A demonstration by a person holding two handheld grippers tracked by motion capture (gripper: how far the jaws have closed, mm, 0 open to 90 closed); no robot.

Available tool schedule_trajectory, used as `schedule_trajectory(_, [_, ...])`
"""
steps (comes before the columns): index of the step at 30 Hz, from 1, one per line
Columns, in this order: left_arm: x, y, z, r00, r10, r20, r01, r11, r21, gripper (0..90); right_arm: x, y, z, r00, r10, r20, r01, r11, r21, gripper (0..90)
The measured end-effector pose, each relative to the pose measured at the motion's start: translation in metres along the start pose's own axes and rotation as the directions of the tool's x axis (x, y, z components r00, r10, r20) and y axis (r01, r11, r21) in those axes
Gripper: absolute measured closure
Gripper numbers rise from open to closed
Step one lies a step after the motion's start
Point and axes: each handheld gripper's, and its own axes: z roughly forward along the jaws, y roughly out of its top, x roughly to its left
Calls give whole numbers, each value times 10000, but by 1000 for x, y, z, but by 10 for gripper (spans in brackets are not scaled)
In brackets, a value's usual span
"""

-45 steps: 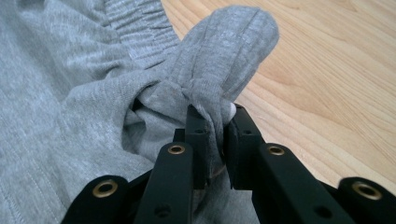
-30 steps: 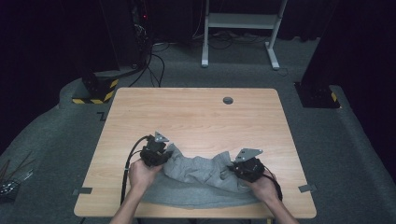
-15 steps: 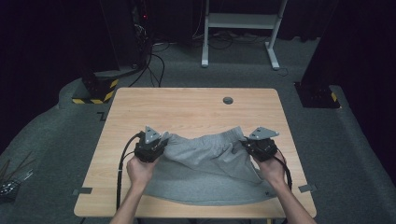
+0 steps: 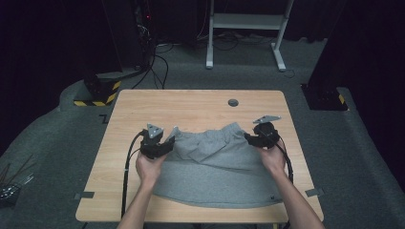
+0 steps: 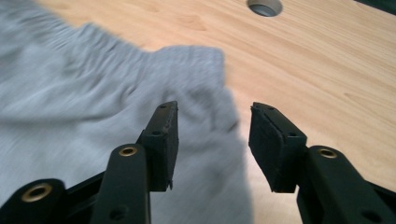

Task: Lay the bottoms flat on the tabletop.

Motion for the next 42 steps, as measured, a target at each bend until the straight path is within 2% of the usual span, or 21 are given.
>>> schedule_trajectory(3, [-2,-14,-9,9998,99,196,-103,9998,188,440,13,-15,-16,9986,-334,-402,321,9990,-326,521])
schedule_trajectory(5, [-7,-25,-13,9991,262,340,-272,9992,303,431,26,-26,-24,9933,-936,-679,905,9948,-470,524])
schedule_trajectory(7, [-11,-37,-13,9978,448,490,-473,9977,492,424,40,-37,-27,9857,-1312,-1053,1271,9909,-445,523])
schedule_trajectory(10, [-15,-55,-5,9977,428,530,-476,9946,924,416,57,-46,-16,9743,-1920,-1178,1922,9813,-104,514])
schedule_trajectory(13, [-16,-66,0,9981,342,506,-403,9913,1250,408,60,-48,1,9762,-1677,-1377,1717,9850,176,512])
schedule_trajectory(15, [-16,-70,0,9981,467,414,-521,9888,1402,418,63,-49,10,9745,-1653,-1515,1722,9845,331,552])
schedule_trajectory(17, [-17,-74,1,9965,705,439,-767,9842,1595,479,68,-50,17,9680,-1885,-1655,1990,9788,490,616])
schedule_trajectory(18, [-17,-76,1,9957,750,543,-825,9849,1519,519,70,-50,21,9655,-1949,-1728,2084,9760,637,663])
schedule_trajectory(19, [-16,-76,1,9943,829,674,-923,9843,1507,574,72,-51,26,9615,-2016,-1870,2191,9726,779,754])
schedule_trajectory(21, [-18,-74,0,9909,1065,821,-1187,9797,1613,686,71,-50,30,9598,-1969,-2000,2147,9740,717,861])
schedule_trajectory(22, [-19,-73,1,9880,1254,900,-1392,9757,1691,752,71,-48,31,9594,-2015,-1974,2192,9730,720,888])
schedule_trajectory(24, [-20,-70,1,9861,1326,998,-1496,9706,1884,865,71,-44,32,9568,-2243,-1850,2422,9669,801,900])
schedule_trajectory(26, [-18,-69,0,9846,1372,1083,-1568,9671,2002,882,67,-39,29,9618,-2198,-1632,2320,9709,596,900])
schedule_trajectory(29, [-15,-71,-6,9842,1368,1128,-1571,9676,1977,886,53,-30,19,9757,-1763,-1297,1801,9835,182,900])
schedule_trajectory(33, [-15,-71,-16,9814,1509,1189,-1706,9690,1785,879,39,-27,12,9848,-1332,-1113,1346,9909,52,900])
schedule_trajectory(34, [-16,-70,-18,9806,1545,1209,-1739,9698,1712,860,41,-29,10,9831,-1381,-1198,1398,9902,59,885])
schedule_trajectory(36, [-22,-67,-22,9767,1646,1378,-1845,9718,1468,761,50,-31,9,9757,-1686,-1402,1697,9855,-48,782])
schedule_trajectory(39, [-34,-64,-20,9723,1784,1508,-1998,9695,1416,598,72,-33,12,9563,-2101,-2032,2093,9775,-256,647])
schedule_trajectory(41, [-40,-65,-15,9714,1749,1604,-1995,9679,1528,541,86,-32,16,9441,-2250,-2412,2230,9742,-358,585])
schedule_trajectory(42, [-42,-66,-13,9718,1711,1622,-1967,9678,1574,531,95,-31,19,9327,-2391,-2700,2361,9707,-438,556])
